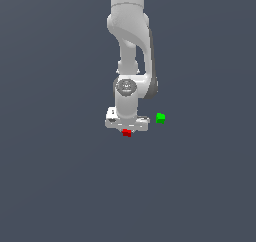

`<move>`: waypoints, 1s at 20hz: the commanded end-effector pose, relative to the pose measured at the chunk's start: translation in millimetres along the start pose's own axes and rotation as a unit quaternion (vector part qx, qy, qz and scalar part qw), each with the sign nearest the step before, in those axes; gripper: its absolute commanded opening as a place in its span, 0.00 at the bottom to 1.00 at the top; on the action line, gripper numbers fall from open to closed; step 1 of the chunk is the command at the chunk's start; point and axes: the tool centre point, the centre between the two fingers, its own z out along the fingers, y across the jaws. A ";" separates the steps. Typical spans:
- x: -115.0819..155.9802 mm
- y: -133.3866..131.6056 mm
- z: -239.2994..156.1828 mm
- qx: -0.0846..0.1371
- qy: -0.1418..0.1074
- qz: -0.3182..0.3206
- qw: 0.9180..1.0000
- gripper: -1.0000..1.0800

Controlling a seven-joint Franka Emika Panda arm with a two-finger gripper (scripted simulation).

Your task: Stack the red cube on top of the green cube.

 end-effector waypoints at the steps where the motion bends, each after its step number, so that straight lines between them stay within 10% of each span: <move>1: 0.2 0.0 -13.7 0.000 0.001 0.000 1.000 0.00; 20: -1.1 -2.6 -77.4 0.000 0.002 0.000 1.000 0.00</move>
